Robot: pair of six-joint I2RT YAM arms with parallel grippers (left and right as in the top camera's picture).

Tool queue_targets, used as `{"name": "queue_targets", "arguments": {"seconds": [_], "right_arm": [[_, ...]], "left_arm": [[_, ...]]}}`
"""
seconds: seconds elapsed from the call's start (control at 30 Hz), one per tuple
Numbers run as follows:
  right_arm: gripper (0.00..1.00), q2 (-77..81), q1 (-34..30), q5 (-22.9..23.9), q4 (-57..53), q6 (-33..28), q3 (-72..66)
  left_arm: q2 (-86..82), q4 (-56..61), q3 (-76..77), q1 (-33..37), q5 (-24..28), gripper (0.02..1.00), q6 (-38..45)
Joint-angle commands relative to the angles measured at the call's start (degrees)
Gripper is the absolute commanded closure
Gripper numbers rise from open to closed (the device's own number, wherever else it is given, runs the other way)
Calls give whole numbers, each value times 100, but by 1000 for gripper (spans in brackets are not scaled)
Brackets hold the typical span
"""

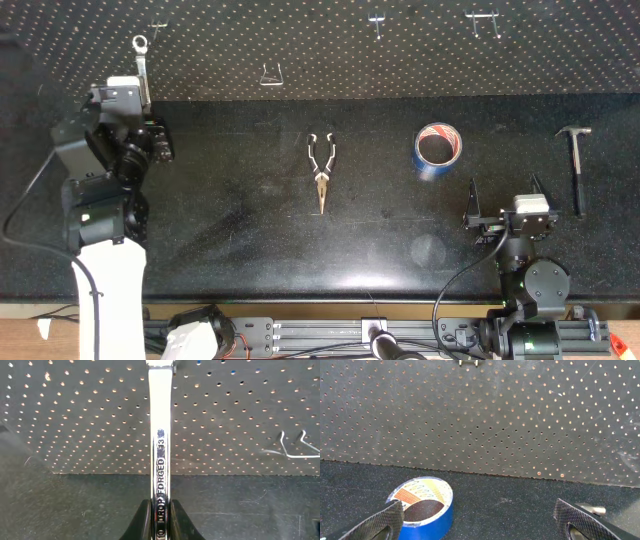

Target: Place Tools Onto Pegboard

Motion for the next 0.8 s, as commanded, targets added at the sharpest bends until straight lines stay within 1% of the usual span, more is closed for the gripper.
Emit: {"name": "queue_targets", "arguments": {"seconds": [0.03,0.27,0.5,0.53,0.6,0.67,0.73,0.8], "right_arm": [[31,-37,-13,-35,-17,-57,-24],[31,-37,-13,-35,-17,-57,-24],[31,-37,-13,-35,-17,-57,-24],[31,-37,-13,-35,-17,-57,-24],[31,-37,-13,-35,-17,-57,-24],[31,-37,-13,-35,-17,-57,-24],[31,-37,-13,-35,-17,-57,-24],[31,-37,-13,-35,-17,-57,-24]], "left_arm": [[44,24,22,-256,24,991,-50],[201,-57,22,-273,-22,991,-50],[-190,-79,24,-273,-24,989,-48],[-203,-79,24,-273,-48,991,-48],[-214,-81,24,-267,-262,991,-48],[-212,-83,24,-227,-278,991,-55],[-212,-107,24,-125,-275,991,-50],[-212,-201,24,-129,-74,993,-48]]}}
